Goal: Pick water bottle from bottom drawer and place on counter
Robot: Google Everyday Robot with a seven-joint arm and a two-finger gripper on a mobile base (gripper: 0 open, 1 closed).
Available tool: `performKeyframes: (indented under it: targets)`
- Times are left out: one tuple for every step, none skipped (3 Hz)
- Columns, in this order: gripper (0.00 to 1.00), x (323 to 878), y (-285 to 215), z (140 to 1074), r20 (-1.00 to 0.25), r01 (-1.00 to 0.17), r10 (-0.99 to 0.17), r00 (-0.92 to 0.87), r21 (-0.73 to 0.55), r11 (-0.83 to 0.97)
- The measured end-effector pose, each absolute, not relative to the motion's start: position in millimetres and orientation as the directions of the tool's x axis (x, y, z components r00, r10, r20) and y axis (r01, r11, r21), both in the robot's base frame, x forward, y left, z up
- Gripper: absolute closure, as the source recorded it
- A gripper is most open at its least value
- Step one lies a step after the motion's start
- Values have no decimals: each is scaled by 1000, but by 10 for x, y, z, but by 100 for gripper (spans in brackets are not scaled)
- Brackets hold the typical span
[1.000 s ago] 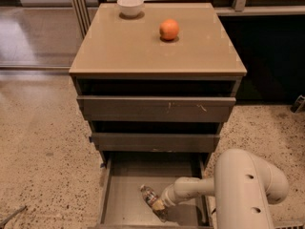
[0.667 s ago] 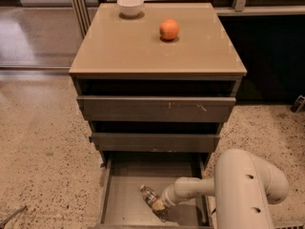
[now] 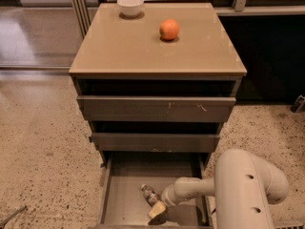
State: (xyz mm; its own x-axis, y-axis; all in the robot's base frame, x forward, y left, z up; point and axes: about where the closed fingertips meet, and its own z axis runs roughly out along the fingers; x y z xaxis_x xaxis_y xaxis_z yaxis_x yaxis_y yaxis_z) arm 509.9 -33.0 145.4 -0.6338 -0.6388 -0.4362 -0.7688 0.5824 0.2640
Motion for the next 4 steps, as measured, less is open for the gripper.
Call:
performKeyframes:
  targets:
    - [0, 5087, -317, 1433, -432, -767, -640, -636, 261, 586]
    - [0, 5047, -242, 1353, -413, -757, -642, -646, 242, 606]
    - [0, 5034, -234, 1342, -417, -756, -636, -649, 252, 605]
    - [0, 4993, -196, 1272, -400, -760, -651, -646, 247, 602]
